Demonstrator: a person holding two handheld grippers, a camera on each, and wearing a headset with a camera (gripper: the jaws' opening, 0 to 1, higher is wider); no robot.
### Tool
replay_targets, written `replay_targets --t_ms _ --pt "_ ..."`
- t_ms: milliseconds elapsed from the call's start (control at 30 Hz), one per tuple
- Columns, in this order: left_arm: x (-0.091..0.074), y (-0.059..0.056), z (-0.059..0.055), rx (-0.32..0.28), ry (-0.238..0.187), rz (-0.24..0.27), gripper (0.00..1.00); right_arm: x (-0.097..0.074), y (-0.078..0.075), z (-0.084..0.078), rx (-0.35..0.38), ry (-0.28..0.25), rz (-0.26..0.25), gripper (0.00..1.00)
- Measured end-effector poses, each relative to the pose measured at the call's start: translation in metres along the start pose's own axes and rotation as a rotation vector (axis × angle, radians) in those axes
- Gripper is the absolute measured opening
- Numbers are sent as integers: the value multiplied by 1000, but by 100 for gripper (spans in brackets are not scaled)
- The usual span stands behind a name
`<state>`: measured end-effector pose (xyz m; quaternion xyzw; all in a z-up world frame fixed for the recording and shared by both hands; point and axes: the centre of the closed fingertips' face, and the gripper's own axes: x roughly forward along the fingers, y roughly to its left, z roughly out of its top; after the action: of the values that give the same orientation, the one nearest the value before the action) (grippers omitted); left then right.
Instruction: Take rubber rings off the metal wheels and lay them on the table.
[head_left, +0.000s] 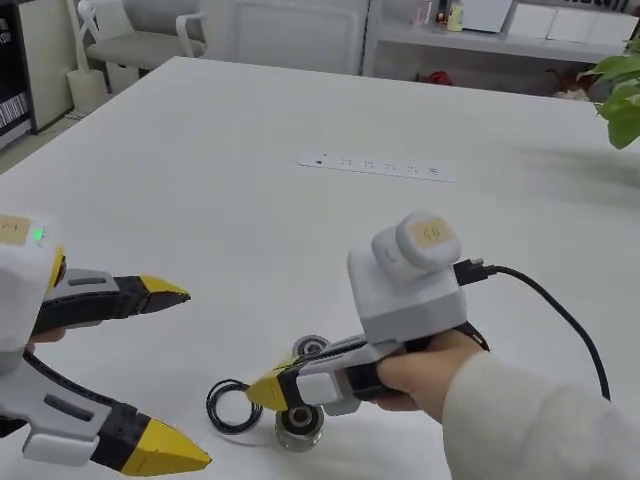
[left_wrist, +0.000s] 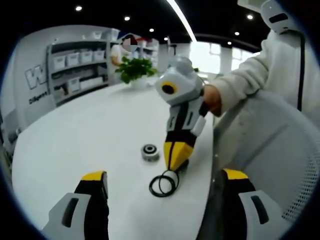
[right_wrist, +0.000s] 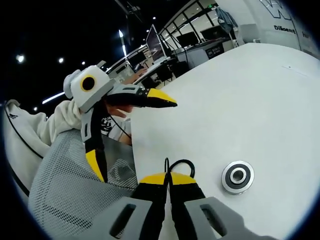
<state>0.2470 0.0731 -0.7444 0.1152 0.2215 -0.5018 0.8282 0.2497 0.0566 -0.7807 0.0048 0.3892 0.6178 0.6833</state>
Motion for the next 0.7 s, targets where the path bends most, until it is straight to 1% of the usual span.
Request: replay_targets --t_ms 467,700 --pt "2 -2 0 4 3 -2 95 5 -9 -10 -2 37 -39 0" --pt "2 -3 0 3 4 -5 95 4 -12 -12 -13 42 -56 0"
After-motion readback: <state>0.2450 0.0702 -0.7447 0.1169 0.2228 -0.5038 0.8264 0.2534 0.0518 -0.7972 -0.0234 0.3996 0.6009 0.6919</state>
